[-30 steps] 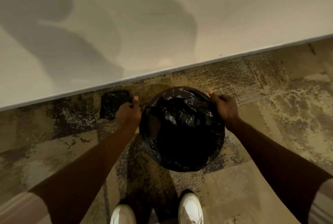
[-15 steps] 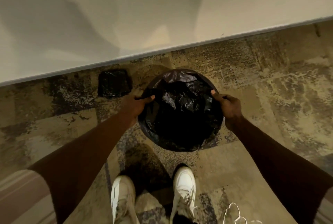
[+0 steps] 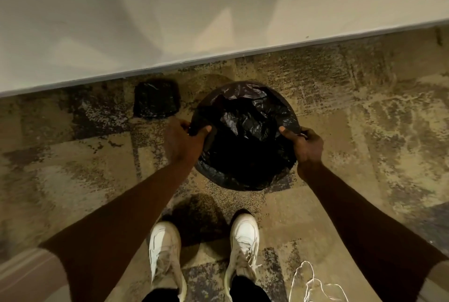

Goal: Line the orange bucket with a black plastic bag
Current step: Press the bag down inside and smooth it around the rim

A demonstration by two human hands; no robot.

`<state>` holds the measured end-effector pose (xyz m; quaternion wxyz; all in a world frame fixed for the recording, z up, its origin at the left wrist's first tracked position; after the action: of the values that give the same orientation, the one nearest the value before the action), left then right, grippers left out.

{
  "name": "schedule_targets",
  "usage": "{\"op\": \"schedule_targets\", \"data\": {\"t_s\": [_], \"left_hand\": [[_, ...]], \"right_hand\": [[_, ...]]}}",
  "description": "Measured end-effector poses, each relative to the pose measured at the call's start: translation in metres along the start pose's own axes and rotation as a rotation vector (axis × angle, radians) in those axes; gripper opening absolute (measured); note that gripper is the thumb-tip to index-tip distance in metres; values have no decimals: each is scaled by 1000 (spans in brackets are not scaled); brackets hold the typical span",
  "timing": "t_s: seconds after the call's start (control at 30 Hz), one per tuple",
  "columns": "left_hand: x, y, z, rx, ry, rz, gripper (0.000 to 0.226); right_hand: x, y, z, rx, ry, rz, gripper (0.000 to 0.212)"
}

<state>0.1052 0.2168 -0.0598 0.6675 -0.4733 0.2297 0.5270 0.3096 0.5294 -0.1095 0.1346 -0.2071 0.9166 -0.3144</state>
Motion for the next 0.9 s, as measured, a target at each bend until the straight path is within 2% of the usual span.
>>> {"op": "schedule_targets", "data": {"t_s": [0.17, 0.3, 0.4, 0.47, 0.53, 0.57, 0.63, 0.7, 0.77, 0.83, 0.9], "left_hand": [[17, 6, -16, -244, -57, -164, 34], [35, 5, -27, -366, -275, -352, 13], [48, 0, -36, -457, -440, -464, 19], [52, -5, -43, -510, -532, -495, 50], [49, -9, -44, -508, -576, -478, 80], [43, -13, -41, -492, -565, -439, 81], [29, -20, -41, -457, -464, -283, 64], [9, -30, -38, -392, -313, -59, 55], [-1, -41, -31, -338, -243, 62, 52], [2, -52, -28, -364, -253, 63, 53], [13, -58, -27, -390, -264, 30, 59]], "right_hand": [[-5, 10, 4, 94, -4, -1, 34], [-6, 14, 14, 224, 40, -96, 53], [-2, 13, 21, 294, 71, -141, 61], [0, 10, 22, 297, 110, -157, 59], [-4, 8, 19, 253, 148, -140, 55], [-6, 6, 17, 226, 176, -132, 50], [-9, -2, 12, 180, 218, -128, 33], [-13, -13, 11, 136, 227, -115, 17], [-17, -22, 17, 125, 241, -67, 20], [-21, -30, 24, 134, 267, -15, 38], [-19, -36, 28, 147, 293, -6, 43]]}}
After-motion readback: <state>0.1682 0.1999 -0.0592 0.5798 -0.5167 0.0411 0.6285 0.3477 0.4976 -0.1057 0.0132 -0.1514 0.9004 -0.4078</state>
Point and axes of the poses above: each hand's wrist, its own y-axis towards the middle knuckle, its own x-axis out of the palm, z = x × y, the point moved 8 cm from there along y, towards the middle knuckle, and after that the axes turned 12 degrees about y, right-handed, at the moved point
